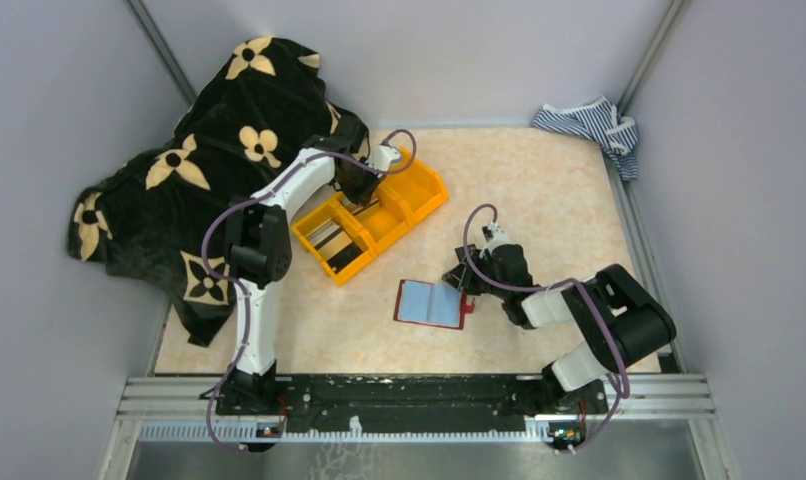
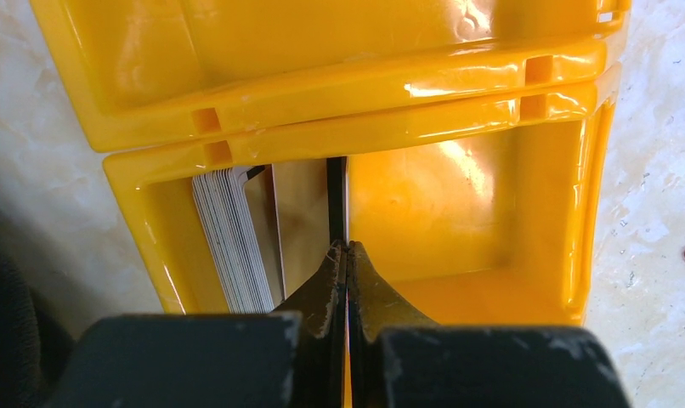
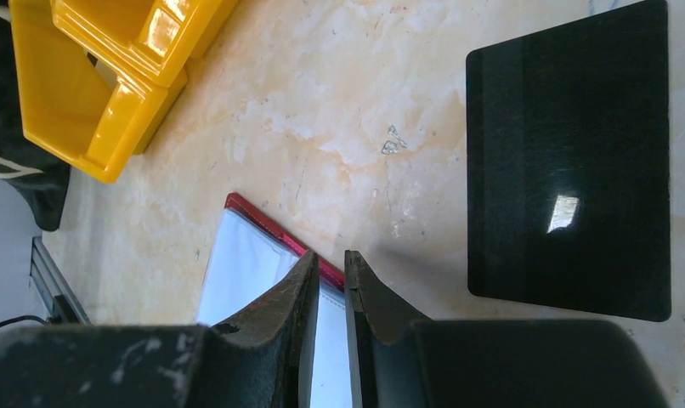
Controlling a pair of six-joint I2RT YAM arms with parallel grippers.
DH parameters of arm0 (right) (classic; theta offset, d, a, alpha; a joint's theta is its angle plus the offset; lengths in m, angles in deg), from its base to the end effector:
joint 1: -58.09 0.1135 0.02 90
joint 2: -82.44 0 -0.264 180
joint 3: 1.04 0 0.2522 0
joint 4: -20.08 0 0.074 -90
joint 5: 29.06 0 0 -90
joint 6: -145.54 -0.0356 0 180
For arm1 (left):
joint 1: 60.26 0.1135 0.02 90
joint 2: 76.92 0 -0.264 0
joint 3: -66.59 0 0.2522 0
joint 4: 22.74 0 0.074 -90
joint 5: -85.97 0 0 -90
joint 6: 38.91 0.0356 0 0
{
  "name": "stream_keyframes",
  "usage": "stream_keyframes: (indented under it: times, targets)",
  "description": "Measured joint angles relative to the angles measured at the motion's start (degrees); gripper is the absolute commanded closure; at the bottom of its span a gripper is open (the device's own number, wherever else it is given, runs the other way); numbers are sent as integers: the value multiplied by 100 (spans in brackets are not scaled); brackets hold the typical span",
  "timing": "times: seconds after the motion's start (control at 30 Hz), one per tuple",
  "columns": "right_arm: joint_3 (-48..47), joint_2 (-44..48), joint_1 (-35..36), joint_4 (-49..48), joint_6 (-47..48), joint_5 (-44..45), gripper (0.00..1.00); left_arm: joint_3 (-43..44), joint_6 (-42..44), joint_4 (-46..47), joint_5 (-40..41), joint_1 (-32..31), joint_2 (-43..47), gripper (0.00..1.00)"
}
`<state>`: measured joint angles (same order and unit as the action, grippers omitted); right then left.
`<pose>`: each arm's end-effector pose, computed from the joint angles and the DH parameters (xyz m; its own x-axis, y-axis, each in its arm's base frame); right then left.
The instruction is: Take the credit cards out of the card holder
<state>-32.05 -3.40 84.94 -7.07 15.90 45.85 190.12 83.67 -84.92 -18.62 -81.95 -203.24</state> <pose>0.2118 0.1176 0.1203 -0.7286 0.3216 -0.6048 -0.2298 0.7170 0.6581 0.4373 -0.1836 0.2157 -0.4635 0.7452 -0.4794 0.8382 0.5442 0.0355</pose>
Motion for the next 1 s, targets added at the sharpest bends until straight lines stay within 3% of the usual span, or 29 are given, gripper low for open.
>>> stream_keyframes:
  times: [0.13, 0.27, 0.47, 1.0]
  targets:
    - [-2, -44, -2, -26, 0, -2, 82, 0, -4, 2, 9, 4, 0, 100]
    - [0, -96, -2, -31, 0, -9, 82, 0, -26, 28, 66, 7, 0, 77]
    - [0, -225, -2, -166, -7, -131, 82, -17, -87, 46, 295, 11, -11, 60]
    - [0, -551, -4, -654, -118, -452, 83, -199, -173, 267, 638, 20, 33, 56]
